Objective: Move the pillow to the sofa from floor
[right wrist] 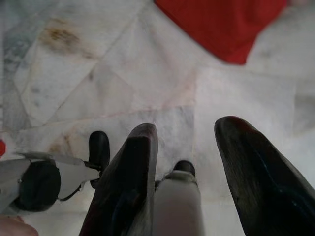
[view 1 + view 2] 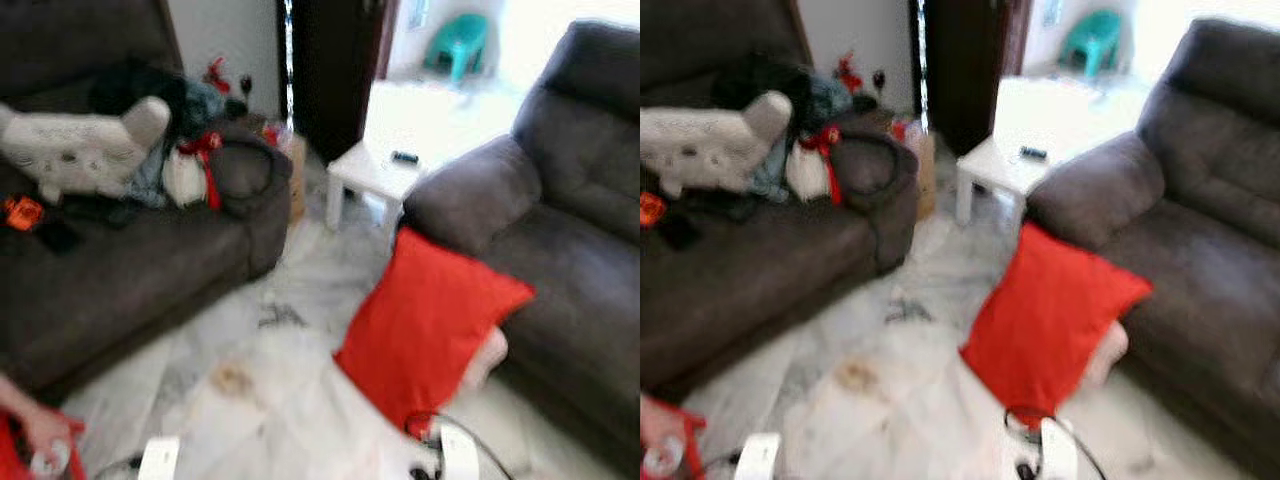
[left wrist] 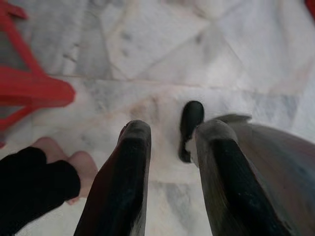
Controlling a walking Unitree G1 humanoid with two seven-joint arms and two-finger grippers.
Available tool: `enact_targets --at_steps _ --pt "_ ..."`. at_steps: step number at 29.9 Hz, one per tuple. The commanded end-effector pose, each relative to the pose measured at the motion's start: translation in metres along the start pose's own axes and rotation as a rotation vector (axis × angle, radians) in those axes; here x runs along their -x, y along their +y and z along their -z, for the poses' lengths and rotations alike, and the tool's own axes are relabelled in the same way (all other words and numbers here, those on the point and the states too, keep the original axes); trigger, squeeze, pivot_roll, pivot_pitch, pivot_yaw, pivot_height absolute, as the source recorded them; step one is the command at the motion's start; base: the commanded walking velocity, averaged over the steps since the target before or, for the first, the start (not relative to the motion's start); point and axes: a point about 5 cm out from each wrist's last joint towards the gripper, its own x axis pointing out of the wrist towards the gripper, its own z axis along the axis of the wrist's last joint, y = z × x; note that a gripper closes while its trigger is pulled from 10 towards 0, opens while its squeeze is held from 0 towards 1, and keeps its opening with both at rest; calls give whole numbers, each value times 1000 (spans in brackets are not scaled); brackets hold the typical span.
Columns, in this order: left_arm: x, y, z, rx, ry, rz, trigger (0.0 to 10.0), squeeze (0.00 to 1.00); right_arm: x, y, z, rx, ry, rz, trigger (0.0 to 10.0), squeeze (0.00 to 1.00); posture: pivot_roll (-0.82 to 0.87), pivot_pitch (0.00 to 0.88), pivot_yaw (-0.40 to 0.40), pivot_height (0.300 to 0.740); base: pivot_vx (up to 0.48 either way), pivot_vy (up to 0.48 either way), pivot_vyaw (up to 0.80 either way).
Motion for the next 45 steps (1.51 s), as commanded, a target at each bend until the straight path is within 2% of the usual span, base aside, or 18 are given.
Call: enact_targets --at_steps 1,16,21,28,45 --pt "0 -5 6 1 18 12 10000 0 2 -7 3 -22 5 21 10000 0 60 0 -43 740 0 0 0" --pt "1 0 7 14 13 -15 10000 0 2 -7 4 -37 8 12 10000 0 59 0 -44 740 0 0 0" --pt "-1 -8 0 22 -4 -8 10000 0 2 -8 4 -59 0 27 10000 0 59 0 -45 740 0 0 0" --pt "-2 -10 -2 29 -13 -9 10000 0 2 -8 4 -54 3 30 10000 0 58 0 -44 740 320 0 -343" --pt "-3 -14 -8 28 -23 -4 10000 0 2 -8 3 -47 -5 30 10000 0 59 0 -44 740 386 0 0"
